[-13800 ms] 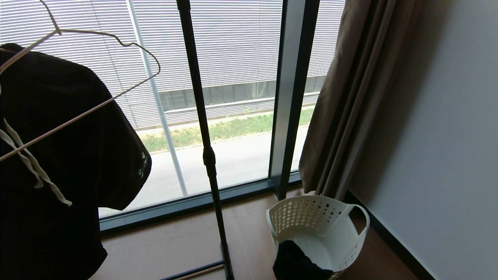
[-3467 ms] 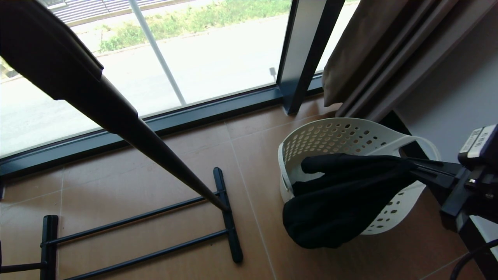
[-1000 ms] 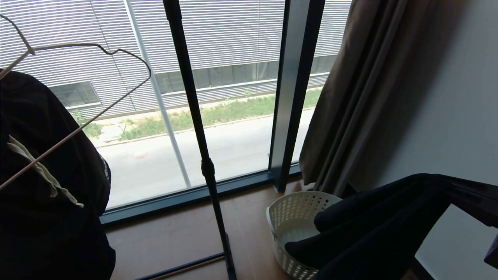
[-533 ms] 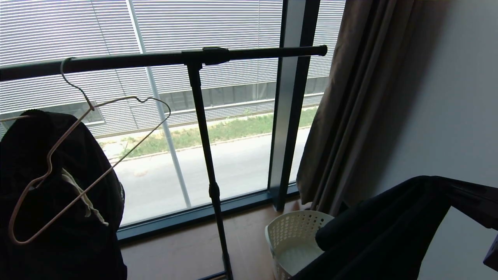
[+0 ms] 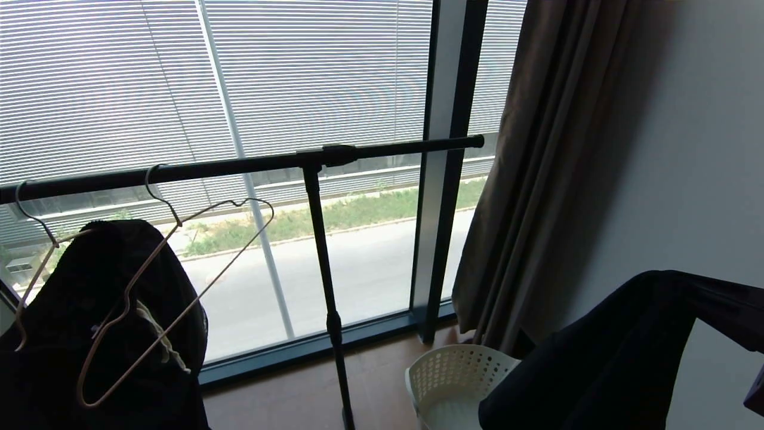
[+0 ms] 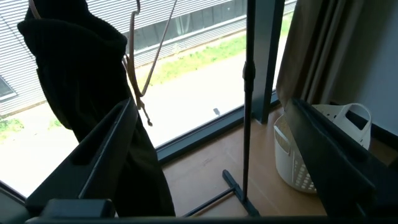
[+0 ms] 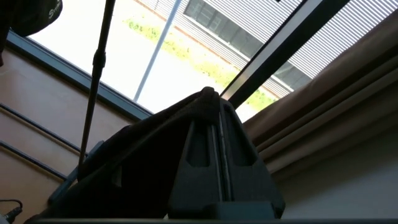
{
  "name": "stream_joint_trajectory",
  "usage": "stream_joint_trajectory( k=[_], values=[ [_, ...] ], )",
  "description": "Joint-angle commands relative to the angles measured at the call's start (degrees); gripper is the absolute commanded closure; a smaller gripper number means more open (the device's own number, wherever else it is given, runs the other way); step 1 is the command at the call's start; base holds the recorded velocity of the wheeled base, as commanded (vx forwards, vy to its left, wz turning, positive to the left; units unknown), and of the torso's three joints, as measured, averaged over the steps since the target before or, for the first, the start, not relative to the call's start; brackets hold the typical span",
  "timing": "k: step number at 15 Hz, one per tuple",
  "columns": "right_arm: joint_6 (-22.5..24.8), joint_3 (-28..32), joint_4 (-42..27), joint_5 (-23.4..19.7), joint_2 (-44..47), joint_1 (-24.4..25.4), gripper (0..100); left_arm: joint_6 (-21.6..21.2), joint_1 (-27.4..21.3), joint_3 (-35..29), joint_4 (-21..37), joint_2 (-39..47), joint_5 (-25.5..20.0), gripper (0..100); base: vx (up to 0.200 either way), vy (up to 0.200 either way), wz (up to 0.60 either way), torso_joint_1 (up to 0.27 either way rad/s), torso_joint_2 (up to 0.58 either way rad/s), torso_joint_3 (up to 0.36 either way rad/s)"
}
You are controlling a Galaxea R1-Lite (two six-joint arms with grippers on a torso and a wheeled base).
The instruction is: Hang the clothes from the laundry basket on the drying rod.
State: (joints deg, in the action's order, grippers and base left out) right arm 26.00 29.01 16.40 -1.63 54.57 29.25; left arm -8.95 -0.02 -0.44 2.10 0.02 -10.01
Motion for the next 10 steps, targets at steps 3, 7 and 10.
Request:
stream_joint_trajectory(
  k=[3,7,10],
  values=[
    [0.1,-0.3,0.4,0.0,-0.2,0.1,100,-0.9,0.0,0.0,-0.1,0.1,-0.9,0,0.0,0.0,0.0,0.185,-0.43,-0.251],
    [0.1,-0.3,0.1,0.0,-1.6,0.0,100,-0.9,0.0,0.0,-0.1,0.1,-0.9,0,0.0,0.0,0.0,0.039,-0.1,-0.059],
    [0.1,-0.3,0.1,0.0,-1.6,0.0,100,-0.8,0.0,0.0,-0.1,0.1,-0.9,0,0.0,0.0,0.6,0.006,0.0,0.002]
  ],
)
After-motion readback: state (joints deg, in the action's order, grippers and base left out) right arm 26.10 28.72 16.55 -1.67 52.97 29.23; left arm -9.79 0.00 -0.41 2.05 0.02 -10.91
